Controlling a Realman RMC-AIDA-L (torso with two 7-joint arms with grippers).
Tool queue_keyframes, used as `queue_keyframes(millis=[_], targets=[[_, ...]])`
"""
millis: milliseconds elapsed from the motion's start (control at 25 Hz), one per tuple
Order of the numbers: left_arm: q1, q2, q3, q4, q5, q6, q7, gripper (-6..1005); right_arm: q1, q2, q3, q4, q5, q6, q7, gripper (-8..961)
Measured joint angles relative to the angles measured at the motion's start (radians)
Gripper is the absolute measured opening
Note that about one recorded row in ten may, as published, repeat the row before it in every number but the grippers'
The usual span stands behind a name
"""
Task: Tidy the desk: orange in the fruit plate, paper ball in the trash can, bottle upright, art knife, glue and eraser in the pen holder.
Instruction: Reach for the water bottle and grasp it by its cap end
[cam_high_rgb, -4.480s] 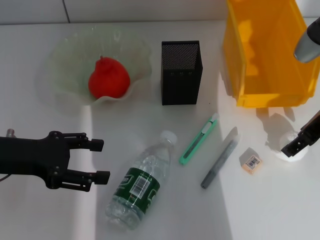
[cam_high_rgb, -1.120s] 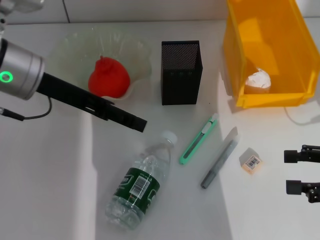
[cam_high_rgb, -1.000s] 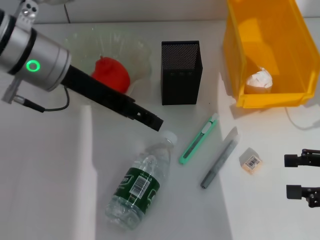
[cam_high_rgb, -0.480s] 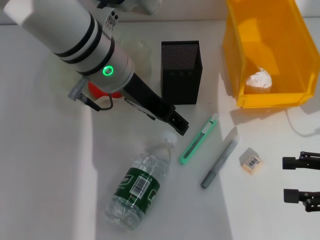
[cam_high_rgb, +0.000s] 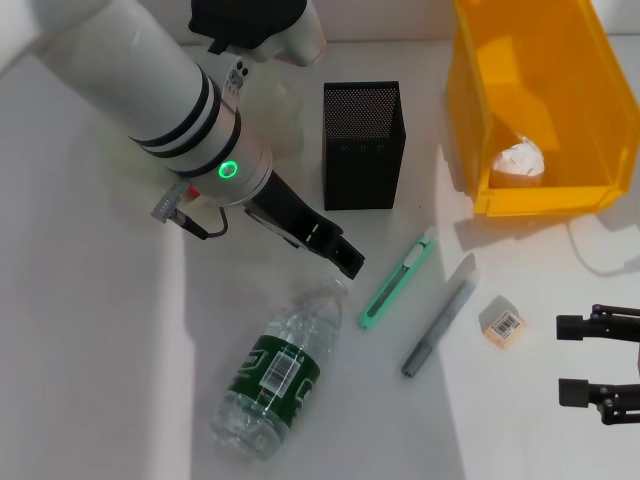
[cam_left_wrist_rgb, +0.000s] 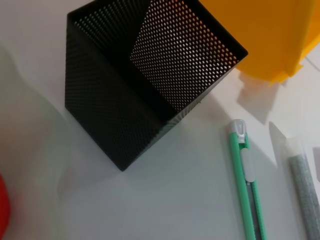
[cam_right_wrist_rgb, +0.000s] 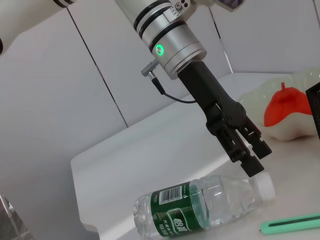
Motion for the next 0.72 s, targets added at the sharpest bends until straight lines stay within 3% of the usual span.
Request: queue_keyframes(millis=[720], targets=[[-0.003,0.0,0.068,-0.068,-0.005,-0.064,-0.001,821,0.002,0.006,0.002,0.001,0.006,0.025,0.001,808]])
